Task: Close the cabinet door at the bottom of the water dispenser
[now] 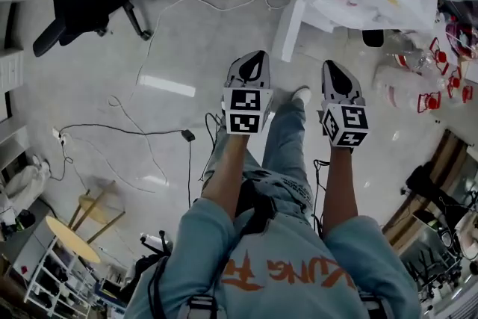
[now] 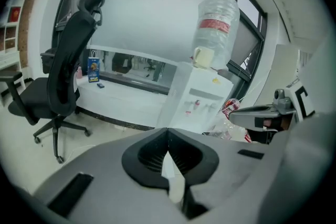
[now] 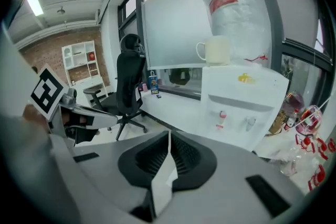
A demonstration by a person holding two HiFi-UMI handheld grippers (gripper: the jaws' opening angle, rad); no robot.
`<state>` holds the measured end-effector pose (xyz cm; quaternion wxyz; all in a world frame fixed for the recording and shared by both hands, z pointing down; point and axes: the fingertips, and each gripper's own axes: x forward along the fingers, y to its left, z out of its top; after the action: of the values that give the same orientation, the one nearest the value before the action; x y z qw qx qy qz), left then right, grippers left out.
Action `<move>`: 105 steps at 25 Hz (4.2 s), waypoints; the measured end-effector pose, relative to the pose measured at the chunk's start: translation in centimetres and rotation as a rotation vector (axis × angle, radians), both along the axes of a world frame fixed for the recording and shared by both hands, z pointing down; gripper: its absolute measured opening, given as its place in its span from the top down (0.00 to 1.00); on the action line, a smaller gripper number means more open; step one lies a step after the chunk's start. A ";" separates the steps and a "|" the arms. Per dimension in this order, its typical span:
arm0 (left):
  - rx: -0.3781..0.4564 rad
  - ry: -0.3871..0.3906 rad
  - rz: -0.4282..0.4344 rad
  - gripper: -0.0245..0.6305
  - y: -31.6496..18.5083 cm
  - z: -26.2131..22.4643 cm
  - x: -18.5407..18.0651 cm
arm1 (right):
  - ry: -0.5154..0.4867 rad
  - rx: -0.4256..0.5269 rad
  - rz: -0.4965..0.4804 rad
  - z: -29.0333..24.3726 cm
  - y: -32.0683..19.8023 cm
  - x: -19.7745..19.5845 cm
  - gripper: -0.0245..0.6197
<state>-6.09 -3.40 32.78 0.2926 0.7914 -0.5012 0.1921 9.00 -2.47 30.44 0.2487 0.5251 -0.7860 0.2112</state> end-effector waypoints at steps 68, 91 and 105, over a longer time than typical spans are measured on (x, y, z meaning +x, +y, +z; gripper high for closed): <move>-0.222 -0.193 0.199 0.95 5.6 30.9 5.1 | -0.099 -0.185 0.116 39.1 3.2 -1.7 0.66; -0.239 -0.208 0.291 0.95 4.2 31.8 14.6 | -0.061 -0.179 0.133 38.6 3.2 8.8 0.67; -0.237 -0.209 0.303 0.95 2.3 32.3 20.4 | 0.067 -0.129 0.058 38.8 0.0 16.1 0.67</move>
<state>14.36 -1.13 65.04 0.2980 0.7935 -0.3780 0.3725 25.15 -2.47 69.22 0.3020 0.5374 -0.7464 0.2506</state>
